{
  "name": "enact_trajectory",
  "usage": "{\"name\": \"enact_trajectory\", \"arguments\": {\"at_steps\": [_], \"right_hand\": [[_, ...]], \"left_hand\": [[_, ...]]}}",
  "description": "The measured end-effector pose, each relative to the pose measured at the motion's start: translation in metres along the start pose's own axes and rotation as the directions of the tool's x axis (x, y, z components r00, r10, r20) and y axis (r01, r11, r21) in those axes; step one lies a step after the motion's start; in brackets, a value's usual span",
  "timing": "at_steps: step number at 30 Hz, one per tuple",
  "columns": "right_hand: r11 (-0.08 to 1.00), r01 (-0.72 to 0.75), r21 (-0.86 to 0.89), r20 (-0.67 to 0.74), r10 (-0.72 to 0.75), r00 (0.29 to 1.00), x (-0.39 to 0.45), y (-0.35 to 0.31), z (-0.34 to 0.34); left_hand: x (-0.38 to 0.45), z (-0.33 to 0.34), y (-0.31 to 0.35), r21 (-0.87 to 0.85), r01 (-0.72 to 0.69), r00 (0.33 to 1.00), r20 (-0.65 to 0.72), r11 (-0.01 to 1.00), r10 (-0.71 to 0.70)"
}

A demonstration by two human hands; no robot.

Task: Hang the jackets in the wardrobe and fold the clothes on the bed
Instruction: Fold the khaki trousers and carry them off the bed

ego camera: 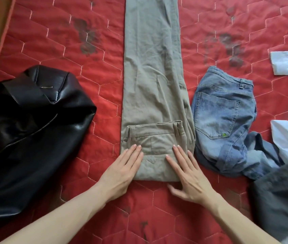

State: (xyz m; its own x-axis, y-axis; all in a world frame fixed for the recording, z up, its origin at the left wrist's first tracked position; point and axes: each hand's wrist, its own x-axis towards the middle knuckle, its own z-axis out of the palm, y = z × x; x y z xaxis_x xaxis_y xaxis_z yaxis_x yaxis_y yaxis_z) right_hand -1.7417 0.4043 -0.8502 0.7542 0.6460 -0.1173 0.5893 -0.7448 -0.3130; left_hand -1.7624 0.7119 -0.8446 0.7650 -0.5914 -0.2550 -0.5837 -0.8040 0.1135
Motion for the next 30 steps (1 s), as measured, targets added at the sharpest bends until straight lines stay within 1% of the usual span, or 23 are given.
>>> {"name": "enact_trajectory", "arguments": {"at_steps": [3, 6, 8, 10, 12, 13, 15, 17, 20, 21, 22, 24, 25, 28, 29, 30], "right_hand": [[0.998, 0.039, 0.045, 0.016, -0.04, 0.999, -0.005, 0.008, -0.006], [0.998, 0.03, 0.05, 0.034, -0.032, 0.999, -0.001, 0.009, -0.01], [0.997, 0.0, 0.076, 0.059, -0.004, 0.998, -0.001, 0.008, -0.015], [0.996, -0.01, 0.085, 0.093, 0.002, 0.996, -0.005, 0.006, -0.024], [0.994, -0.002, 0.112, 0.102, -0.009, 0.995, -0.011, 0.004, -0.036], [0.989, -0.002, 0.149, 0.096, -0.012, 0.995, -0.013, 0.002, -0.041], [0.969, -0.03, 0.243, 0.04, 0.021, 0.999, -0.02, -0.002, -0.05], [0.934, -0.08, 0.349, -0.045, 0.102, 0.994, -0.028, -0.006, -0.056], [0.825, -0.208, 0.526, -0.083, 0.293, 0.952, -0.041, -0.021, -0.07], [0.772, -0.238, 0.589, -0.09, 0.356, 0.93, -0.045, -0.027, -0.074], [0.716, -0.262, 0.647, -0.088, 0.412, 0.907, -0.047, -0.033, -0.078], [0.64, -0.276, 0.718, -0.09, 0.477, 0.874, -0.046, -0.04, -0.081], [0.603, -0.285, 0.745, -0.082, 0.506, 0.859, -0.044, -0.042, -0.082], [0.551, -0.293, 0.782, -0.104, 0.577, 0.81, -0.032, -0.046, -0.082], [0.544, -0.298, 0.784, -0.109, 0.594, 0.797, -0.024, -0.049, -0.084], [0.555, -0.309, 0.772, -0.119, 0.605, 0.787, -0.015, -0.049, -0.084]], "left_hand": [[0.0, -0.005, 0.01, -0.089, 0.075, 0.997, 0.033, 0.993, -0.072], [0.0, -0.016, 0.009, -0.18, 0.096, 0.994, 0.059, 0.979, -0.087], [-0.001, -0.026, 0.006, -0.255, 0.104, 0.993, 0.086, 0.961, -0.084], [-0.003, -0.041, 0.003, -0.384, 0.114, 0.99, 0.119, 0.916, -0.073], [-0.008, -0.061, -0.001, -0.502, 0.161, 0.977, 0.201, 0.85, -0.066], [-0.011, -0.069, -0.003, -0.551, 0.19, 0.969, 0.236, 0.813, -0.067], [-0.018, -0.083, -0.005, -0.667, 0.24, 0.965, 0.242, 0.705, -0.099], [-0.028, -0.091, -0.01, -0.799, 0.28, 0.959, 0.204, 0.532, -0.199], [-0.044, -0.096, -0.014, -0.878, 0.35, 0.899, 0.216, 0.326, -0.382], [-0.047, -0.098, -0.013, -0.89, 0.36, 0.876, 0.22, 0.278, -0.429], [-0.05, -0.1, -0.011, -0.896, 0.363, 0.857, 0.214, 0.255, -0.468], [-0.053, -0.099, -0.006, -0.912, 0.347, 0.824, 0.185, 0.219, -0.536], [-0.054, -0.098, -0.003, -0.921, 0.345, 0.806, 0.193, 0.18, -0.559], [-0.045, -0.1, 0.006, -0.95, 0.313, 0.746, 0.252, -0.01, -0.616], [-0.04, -0.1, 0.009, -0.956, 0.289, 0.735, 0.261, -0.06, -0.626], [-0.035, -0.1, 0.012, -0.96, 0.267, 0.731, 0.257, -0.082, -0.633]]}}
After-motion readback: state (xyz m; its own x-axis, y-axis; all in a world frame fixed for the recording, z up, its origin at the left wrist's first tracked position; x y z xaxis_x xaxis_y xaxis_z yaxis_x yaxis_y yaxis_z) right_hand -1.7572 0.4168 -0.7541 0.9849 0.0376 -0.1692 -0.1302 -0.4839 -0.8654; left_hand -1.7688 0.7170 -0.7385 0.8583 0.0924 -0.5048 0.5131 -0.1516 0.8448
